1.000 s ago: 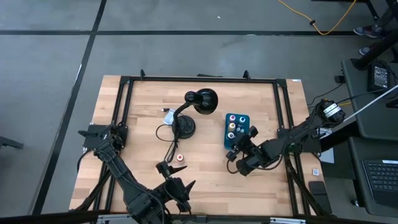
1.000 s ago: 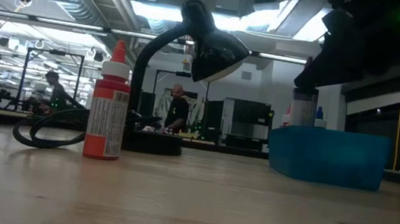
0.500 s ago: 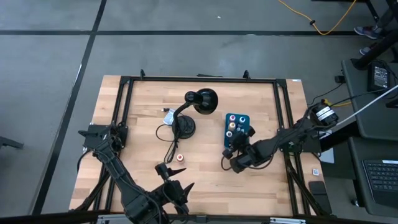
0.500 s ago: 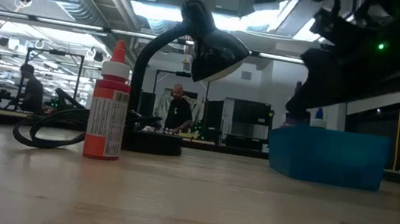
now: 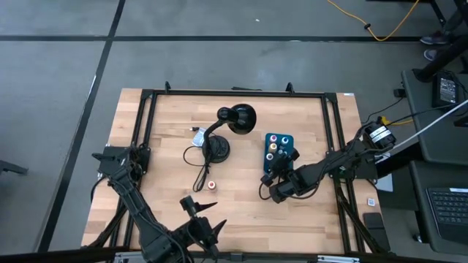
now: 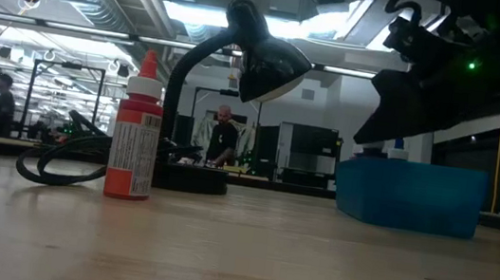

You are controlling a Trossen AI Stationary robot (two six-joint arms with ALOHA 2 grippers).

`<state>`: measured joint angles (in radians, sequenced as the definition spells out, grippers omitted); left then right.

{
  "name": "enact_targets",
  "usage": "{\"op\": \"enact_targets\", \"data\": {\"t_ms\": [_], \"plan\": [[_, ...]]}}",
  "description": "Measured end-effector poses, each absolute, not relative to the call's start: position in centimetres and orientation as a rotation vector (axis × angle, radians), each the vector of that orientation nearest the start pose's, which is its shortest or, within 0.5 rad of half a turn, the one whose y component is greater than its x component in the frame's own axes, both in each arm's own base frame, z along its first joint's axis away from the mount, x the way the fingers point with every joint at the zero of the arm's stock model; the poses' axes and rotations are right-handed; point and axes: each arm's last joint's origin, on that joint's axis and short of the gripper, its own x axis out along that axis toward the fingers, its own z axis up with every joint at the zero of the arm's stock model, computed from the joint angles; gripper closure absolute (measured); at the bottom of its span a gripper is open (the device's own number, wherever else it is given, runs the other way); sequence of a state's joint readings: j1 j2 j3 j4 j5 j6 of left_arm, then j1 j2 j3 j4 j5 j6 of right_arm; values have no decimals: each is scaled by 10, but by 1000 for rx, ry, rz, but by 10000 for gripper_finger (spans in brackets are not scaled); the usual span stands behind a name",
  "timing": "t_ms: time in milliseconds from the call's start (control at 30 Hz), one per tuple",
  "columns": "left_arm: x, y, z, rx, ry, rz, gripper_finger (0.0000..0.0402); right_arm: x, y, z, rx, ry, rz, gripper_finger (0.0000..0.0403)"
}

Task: Pick & Place food coloring
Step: Put the large purple food coloring bottle into the blue bin, then put the large orange food coloring bottle into the blue bin

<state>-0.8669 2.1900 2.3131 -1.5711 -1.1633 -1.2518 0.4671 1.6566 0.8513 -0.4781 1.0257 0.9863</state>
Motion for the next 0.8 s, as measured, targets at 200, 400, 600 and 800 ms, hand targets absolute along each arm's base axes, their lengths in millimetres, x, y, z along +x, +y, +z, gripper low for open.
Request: {"op": "enact_targets", "data": {"t_ms": [200, 400, 600, 800], "plan": [[290, -305, 326, 31, 463, 597, 121, 261, 104, 154, 10, 590, -842, 186], [288, -314, 317, -31, 466, 598, 130, 270, 109, 177, -30, 624, -847, 172], [295, -327, 286, -119, 511, 634, 142, 277, 122, 214, -60, 645, -823, 172], [304, -334, 254, -228, 541, 702, 155, 283, 144, 247, -76, 616, -729, 175]]}}
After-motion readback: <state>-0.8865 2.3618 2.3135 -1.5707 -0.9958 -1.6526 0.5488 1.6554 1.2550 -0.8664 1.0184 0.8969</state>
